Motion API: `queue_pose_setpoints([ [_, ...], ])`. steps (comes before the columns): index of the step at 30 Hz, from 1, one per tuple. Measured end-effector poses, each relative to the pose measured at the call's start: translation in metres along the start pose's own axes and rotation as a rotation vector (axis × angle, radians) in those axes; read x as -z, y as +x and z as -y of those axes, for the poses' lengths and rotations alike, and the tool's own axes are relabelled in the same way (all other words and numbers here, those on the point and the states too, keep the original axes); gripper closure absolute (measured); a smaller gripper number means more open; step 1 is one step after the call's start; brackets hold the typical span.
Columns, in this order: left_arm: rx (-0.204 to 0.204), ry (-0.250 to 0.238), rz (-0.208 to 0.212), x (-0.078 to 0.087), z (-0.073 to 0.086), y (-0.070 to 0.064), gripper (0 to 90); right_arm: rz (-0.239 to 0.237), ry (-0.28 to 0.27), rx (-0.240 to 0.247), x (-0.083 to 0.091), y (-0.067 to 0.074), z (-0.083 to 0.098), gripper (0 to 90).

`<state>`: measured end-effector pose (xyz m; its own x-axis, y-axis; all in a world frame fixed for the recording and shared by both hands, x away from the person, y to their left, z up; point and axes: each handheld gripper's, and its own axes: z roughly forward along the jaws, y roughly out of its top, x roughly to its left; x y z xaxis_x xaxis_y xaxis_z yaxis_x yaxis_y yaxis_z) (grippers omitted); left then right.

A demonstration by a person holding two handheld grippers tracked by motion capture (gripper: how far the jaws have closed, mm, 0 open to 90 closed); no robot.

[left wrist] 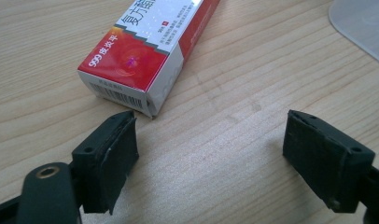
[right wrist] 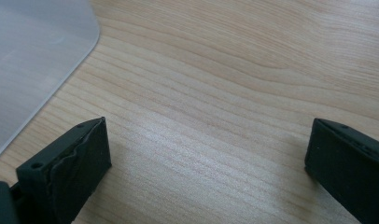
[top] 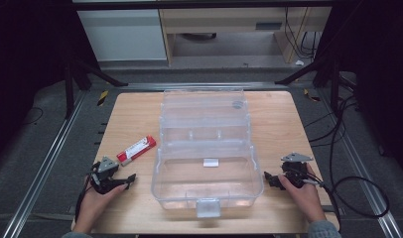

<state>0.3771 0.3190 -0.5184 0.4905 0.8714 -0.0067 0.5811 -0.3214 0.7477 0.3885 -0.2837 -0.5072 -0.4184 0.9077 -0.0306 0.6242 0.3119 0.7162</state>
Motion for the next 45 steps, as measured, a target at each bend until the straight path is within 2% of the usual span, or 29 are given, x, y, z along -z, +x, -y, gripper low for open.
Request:
queue_pose_setpoints([
  [6, -0.007, 0.006, 0.008, -0.001, -0.001, 0.001, 13.1, -0.001, 0.001, -0.002, 0.000, 0.000, 0.000, 0.5],
  [9, -0.032, 0.023, 0.028, -0.001, -0.001, 0.002, 7.3, -0.002, 0.001, -0.002, 0.000, 0.000, 0.000, 0.4],
  [11, -0.057, 0.003, 0.029, 0.003, -0.002, 0.003, 7.1, -0.001, 0.001, -0.002, 0.000, 0.000, 0.000, 0.4],
  [12, -0.062, -0.019, 0.016, 0.007, -0.005, 0.004, 6.6, -0.001, 0.001, -0.002, 0.000, 0.000, 0.000, 0.4],
  [13, -0.062, -0.019, 0.016, 0.007, -0.005, 0.004, 6.6, -0.001, 0.001, -0.002, 0.000, 0.000, 0.000, 0.4],
  [14, -0.074, -0.054, 0.007, 0.013, -0.014, 0.007, 6.3, -0.002, 0.001, -0.002, 0.000, 0.000, 0.000, 0.4],
  [16, -0.088, -0.067, 0.000, 0.016, -0.024, 0.009, 6.7, -0.002, 0.001, -0.001, 0.000, 0.000, 0.000, 0.4],
  [19, -0.137, -0.034, -0.033, 0.011, -0.034, 0.010, 9.8, -0.002, 0.001, -0.001, 0.000, 0.000, 0.000, 0.5],
  [21, -0.143, -0.029, -0.039, 0.008, -0.037, 0.012, 10.8, -0.002, 0.001, -0.001, 0.000, 0.000, 0.000, 0.5],
  [22, -0.137, -0.016, -0.043, 0.003, -0.044, 0.017, 11.5, -0.003, 0.002, -0.002, 0.000, 0.000, 0.000, 0.5],
  [24, -0.119, 0.002, -0.017, 0.000, -0.053, 0.022, 13.4, -0.002, 0.001, -0.001, 0.000, 0.000, 0.000, 0.4],
  [27, -0.112, 0.016, -0.002, -0.004, -0.061, 0.026, 14.6, -0.002, 0.001, 0.000, 0.000, 0.000, 0.000, 0.5],
  [30, -0.165, 0.062, -0.024, -0.010, -0.073, 0.025, 14.1, -0.002, 0.001, -0.001, 0.000, 0.000, 0.000, 0.5],
  [33, -0.176, 0.099, -0.031, -0.015, -0.080, 0.027, 11.7, -0.003, 0.002, -0.002, 0.000, 0.000, 0.000, 0.5],
  [37, -0.195, 0.121, -0.025, -0.021, -0.085, 0.028, 7.3, -0.002, 0.001, -0.001, 0.000, 0.000, 0.000, 0.5],
  [38, -0.193, 0.159, -0.005, -0.025, -0.087, 0.030, 4.3, -0.002, 0.001, -0.001, 0.000, 0.000, 0.000, 0.5],
  [39, -0.192, 0.167, 0.005, -0.027, -0.087, 0.030, 4.3, -0.002, 0.001, -0.001, 0.000, 0.000, 0.000, 0.5],
  [41, -0.196, 0.186, 0.007, -0.029, -0.088, 0.031, 6.8, -0.002, 0.001, -0.001, 0.000, 0.000, 0.000, 0.5],
  [45, -0.198, 0.190, 0.016, -0.033, -0.090, 0.031, 13.3, -0.002, 0.001, -0.002, 0.000, 0.000, 0.000, 0.5],
])
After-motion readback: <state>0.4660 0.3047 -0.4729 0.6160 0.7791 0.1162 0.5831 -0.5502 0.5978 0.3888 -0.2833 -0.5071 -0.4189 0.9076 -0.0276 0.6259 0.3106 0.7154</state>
